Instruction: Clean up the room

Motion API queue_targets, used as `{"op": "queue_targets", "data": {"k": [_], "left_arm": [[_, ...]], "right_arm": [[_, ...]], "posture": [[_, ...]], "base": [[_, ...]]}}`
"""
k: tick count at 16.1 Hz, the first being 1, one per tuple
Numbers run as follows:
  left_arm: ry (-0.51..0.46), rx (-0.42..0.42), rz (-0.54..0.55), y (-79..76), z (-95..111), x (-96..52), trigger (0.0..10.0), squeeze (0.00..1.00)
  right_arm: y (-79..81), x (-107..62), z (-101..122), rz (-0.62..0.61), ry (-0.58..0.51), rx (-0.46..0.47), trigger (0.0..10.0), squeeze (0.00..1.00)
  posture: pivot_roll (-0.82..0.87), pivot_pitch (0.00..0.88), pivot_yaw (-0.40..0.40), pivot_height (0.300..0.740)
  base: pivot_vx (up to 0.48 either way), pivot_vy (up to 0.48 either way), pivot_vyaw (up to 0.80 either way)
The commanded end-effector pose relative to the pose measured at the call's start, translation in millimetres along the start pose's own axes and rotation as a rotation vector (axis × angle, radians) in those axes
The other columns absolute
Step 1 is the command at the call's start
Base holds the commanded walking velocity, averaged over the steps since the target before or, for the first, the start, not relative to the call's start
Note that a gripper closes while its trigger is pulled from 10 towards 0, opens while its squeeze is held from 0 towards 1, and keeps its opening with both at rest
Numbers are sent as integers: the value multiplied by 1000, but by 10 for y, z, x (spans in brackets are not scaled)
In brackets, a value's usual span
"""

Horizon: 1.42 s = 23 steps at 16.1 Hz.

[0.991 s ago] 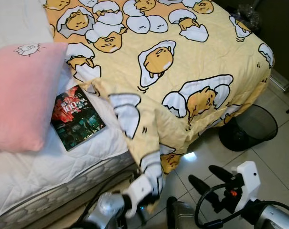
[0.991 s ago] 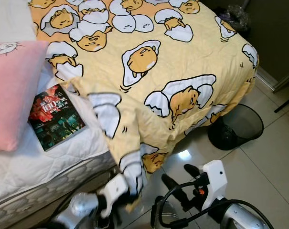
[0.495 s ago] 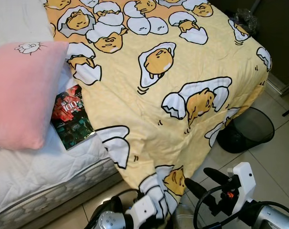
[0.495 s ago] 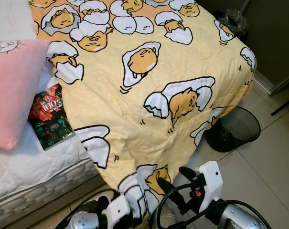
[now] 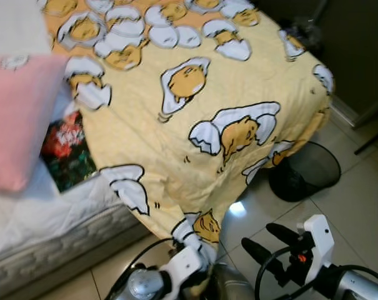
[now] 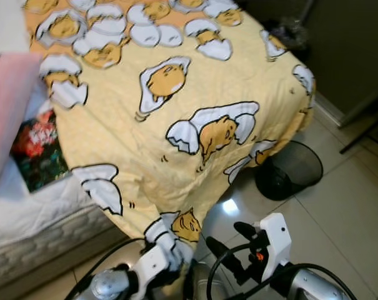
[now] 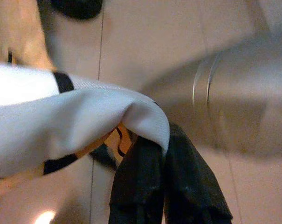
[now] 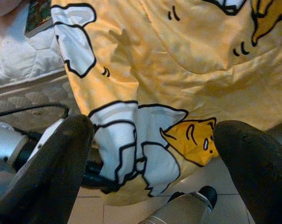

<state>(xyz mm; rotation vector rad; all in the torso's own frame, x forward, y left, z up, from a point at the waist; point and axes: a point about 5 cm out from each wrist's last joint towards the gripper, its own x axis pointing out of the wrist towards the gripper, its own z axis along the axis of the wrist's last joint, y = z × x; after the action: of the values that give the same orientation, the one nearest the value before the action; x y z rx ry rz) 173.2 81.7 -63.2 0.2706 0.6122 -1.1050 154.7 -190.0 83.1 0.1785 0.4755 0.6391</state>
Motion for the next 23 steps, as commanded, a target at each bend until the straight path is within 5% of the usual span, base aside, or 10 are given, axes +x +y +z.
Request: {"op": "queue_targets", "data": {"k": [1,8,9,10,11,16,20,21,23], "left_arm": [[57,20,-20,-70,-94,-7,0,0],[174,152,-59,-87,-279,-121,0,0],[167,176,-38,-53,-244,-107,0,337],[168,188,-35,-44,-233,-103,0,1000],[180,194,-42,-44,-237,-100,10000,1000],[366,352,-66,60,-465,-296,10000,1000],[473,445,21,431,-585,-687,10000,1000],[463,441,62,508,-578,-761,10000,1000],[269,252,309,772,-334,-792,10000,1000]], "right_arm": [[23,-3,-7,8,4,4,10000,0],[29,7,-40,14,20,3,10000,0],[30,17,-43,15,20,4,10000,0],[26,20,-43,14,20,4,10000,0],[22,23,-45,13,20,4,10000,0],[0,56,-66,10,24,3,10000,0],[-78,209,-18,14,-11,-8,10000,0],[-90,269,-5,17,-23,-13,10000,0],[-130,389,45,17,-56,-20,10000,0]], "posture": [[-253,224,-59,740],[-246,224,-64,740],[-245,223,-64,740],[-247,222,-62,740],[-247,221,-62,740],[-234,201,-53,740],[-166,133,-32,740],[-153,118,-25,740],[-120,72,-15,740]], "base": [[0,0,0],[0,0,0],[0,0,0],[0,0,0],[0,0,0],[0,0,0],[0,0,0],[0,0,0],[0,0,0]]}}
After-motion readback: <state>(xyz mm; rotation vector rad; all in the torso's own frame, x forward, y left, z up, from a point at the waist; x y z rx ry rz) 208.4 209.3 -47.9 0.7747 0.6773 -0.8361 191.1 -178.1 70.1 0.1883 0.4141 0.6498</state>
